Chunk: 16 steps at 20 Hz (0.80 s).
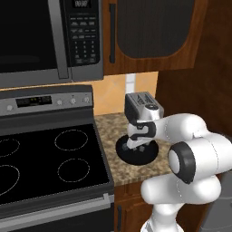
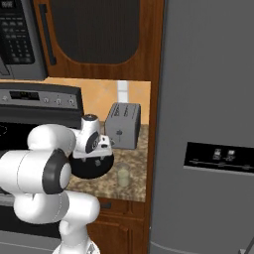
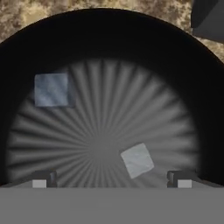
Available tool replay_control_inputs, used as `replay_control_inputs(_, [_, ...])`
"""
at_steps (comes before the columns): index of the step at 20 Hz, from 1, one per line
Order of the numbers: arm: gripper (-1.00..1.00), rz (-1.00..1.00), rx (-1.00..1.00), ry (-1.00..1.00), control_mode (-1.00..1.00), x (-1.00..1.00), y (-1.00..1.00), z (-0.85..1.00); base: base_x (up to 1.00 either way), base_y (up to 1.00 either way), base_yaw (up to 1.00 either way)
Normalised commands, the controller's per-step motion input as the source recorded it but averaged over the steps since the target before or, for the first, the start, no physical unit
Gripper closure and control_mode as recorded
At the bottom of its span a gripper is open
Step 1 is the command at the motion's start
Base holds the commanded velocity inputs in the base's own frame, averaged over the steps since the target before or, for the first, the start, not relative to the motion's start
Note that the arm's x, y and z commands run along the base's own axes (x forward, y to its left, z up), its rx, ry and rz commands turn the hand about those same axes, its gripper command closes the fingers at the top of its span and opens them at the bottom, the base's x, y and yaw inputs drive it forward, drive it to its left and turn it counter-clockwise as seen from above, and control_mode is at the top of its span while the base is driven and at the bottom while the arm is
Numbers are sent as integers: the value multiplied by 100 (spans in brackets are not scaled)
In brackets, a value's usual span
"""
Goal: Grab a lemon wedge from the fridge and one ice cube from the ice bowl, and put them in the glass of lemonade.
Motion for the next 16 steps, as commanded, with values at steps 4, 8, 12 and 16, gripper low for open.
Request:
replay_control_inputs(4, [-100, 0, 0, -6, -100, 1, -9, -36, 0, 0, 0])
replay_control_inputs(8, [-100, 0, 0, -6, -100, 0, -4, -16, 0, 0, 0])
replay_control_inputs(12, [-100, 1, 0, -10, -100, 6, 0, -22, 0, 0, 0])
replay_control_inputs(16, [-100, 1, 0, -3, -100, 0, 0, -3, 0, 0, 0])
